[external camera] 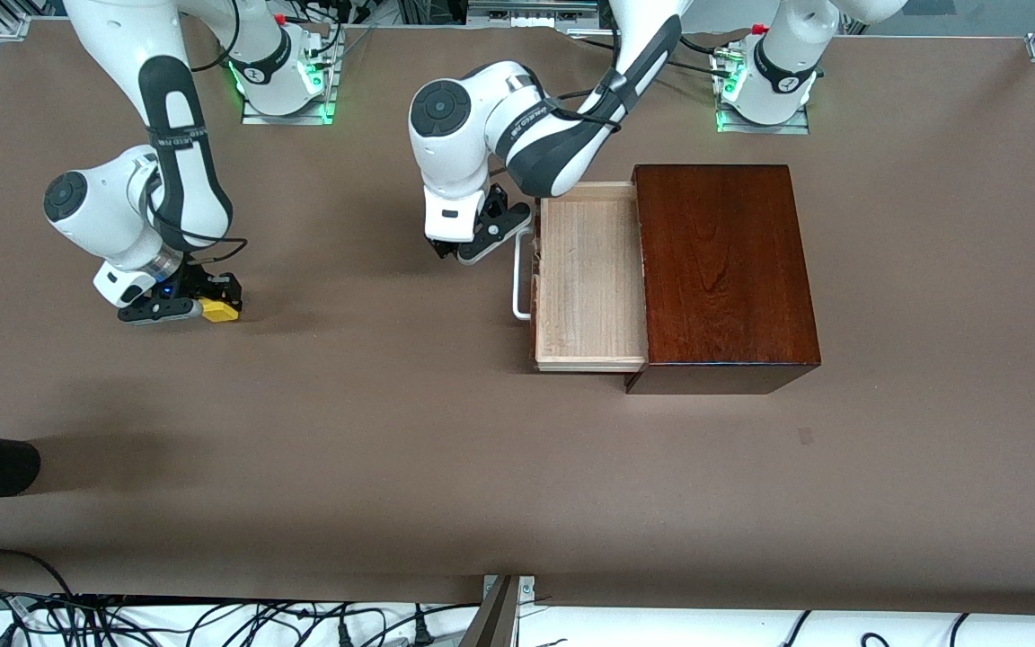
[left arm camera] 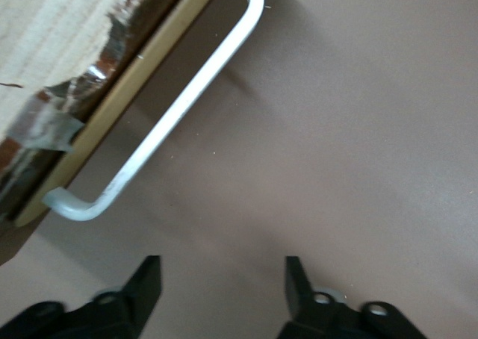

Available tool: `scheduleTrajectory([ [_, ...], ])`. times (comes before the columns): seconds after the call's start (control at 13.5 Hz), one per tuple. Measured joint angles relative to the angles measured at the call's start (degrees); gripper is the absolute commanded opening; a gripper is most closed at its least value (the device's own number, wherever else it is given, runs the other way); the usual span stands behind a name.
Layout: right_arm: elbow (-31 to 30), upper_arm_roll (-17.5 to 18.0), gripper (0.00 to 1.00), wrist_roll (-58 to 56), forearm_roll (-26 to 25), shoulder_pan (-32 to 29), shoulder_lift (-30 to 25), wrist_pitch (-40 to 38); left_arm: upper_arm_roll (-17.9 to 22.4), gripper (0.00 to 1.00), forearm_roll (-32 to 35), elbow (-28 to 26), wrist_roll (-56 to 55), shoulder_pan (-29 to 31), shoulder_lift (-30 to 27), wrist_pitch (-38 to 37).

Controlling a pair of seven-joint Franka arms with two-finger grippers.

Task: Open drawer, take yellow block, close drawer
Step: 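Push the drawer front inward with the left gripper while the right gripper lowers the cube, then push the drawer shut with the left gripper while the right gripper releases the cube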

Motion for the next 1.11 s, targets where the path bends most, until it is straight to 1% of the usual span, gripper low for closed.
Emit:
scheduleTrajectory([
  [0.22, 1.0, 0.0, 0.0, -0.7, 0.5, 0.0, 3.4, 0.1, 1.0, 0.0, 0.0, 0.9, 0.7, 0.0, 2.1, 0.0],
  [0.44, 1.4, 0.0, 0.01, -0.9, 0.6, 0.0, 4.7, 0.0, 2.4, 0.0, 0.0, 1.4, -0.4, 0.9, 2.7, 0.0],
  [0.52, 1.4, 0.0, 0.42, -0.9, 0.6, 0.0, 4.7, 0.0, 2.5, 0.0, 0.0, 1.6, -1.2, 1.5, 2.7, -0.1],
  [0.59, 1.4, 0.0, 0.99, -0.9, 0.6, 0.0, 4.7, 0.0, 2.6, 0.0, 0.0, 1.7, -1.7, 2.0, 2.7, -0.2],
  [0.89, 2.5, 0.2, 1.0, -3.0, 0.5, 0.0, 4.8, -0.9, 3.3, 0.0, 0.0, 1.8, -3.7, 2.6, 2.7, -0.7],
  [1.11, 5.1, -0.6, 1.0, -3.9, -1.8, 0.1, 4.8, -5.7, 3.8, 0.0, 0.0, 1.8, -4.1, 2.5, 2.8, -1.4],
])
